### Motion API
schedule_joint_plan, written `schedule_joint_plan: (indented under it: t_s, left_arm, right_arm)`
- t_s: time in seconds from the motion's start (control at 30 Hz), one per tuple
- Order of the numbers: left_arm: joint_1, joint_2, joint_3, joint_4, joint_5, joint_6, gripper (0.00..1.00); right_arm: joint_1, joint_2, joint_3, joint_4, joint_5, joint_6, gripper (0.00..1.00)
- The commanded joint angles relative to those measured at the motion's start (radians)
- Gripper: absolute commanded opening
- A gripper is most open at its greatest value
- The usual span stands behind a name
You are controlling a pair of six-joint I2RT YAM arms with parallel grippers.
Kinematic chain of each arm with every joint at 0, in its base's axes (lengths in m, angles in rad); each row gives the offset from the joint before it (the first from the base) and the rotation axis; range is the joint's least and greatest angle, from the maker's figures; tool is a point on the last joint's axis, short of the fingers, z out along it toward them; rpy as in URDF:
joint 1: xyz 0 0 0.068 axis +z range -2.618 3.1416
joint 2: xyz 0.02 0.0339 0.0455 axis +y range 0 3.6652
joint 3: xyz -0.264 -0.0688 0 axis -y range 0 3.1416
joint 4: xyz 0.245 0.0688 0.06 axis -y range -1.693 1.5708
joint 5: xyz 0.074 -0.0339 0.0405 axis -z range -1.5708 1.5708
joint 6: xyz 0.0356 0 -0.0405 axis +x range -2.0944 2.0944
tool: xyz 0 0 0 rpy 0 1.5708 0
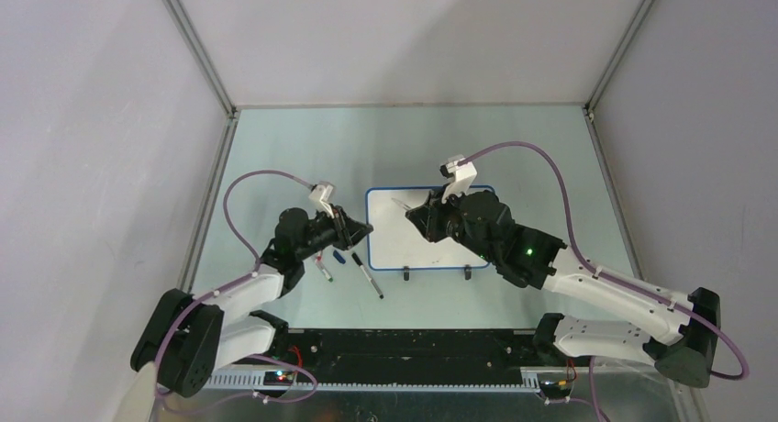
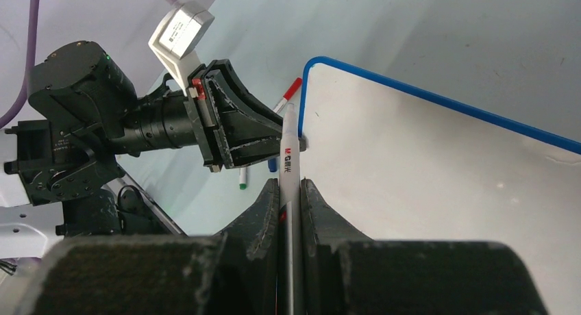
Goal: Write a sentence on the whiteboard
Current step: Adjust the whiteboard at the center of the board.
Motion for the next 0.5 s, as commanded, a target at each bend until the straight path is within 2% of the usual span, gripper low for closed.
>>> schedule_joint_plan:
  t_s: [0.0, 0.23, 0.3, 0.4, 0.47]
  left_arm:
    - [-0.006, -0.032, -0.008, -0.022, 0.019, 0.032, 0.24]
    - [-0.006, -0.068, -0.032, -0.057, 0.012, 0.033, 0.25]
    - [-0.005, -0.081, -0.033, -0.063, 0.013, 0.036, 0.28]
    - [-0.006, -0.091, -0.029, -0.069, -0.005, 0.044, 0.48]
    - [-0.005, -0.088, -0.024, -0.066, -0.018, 0.052, 0.53]
  right_arm:
    - [0.009, -0.004, 0.052, 0.024, 0.011, 0.008, 0.0]
    - [0.021, -0.007, 0.053, 0.023, 0.02, 0.017, 0.0]
    - [0.025, -0.003, 0.053, 0.018, 0.047, 0.034, 0.0]
    - [0.029, 0.0, 0.052, 0.025, 0.064, 0.054, 0.0]
    - [0.036, 0.003, 0.052, 0.036, 0.066, 0.057, 0.0]
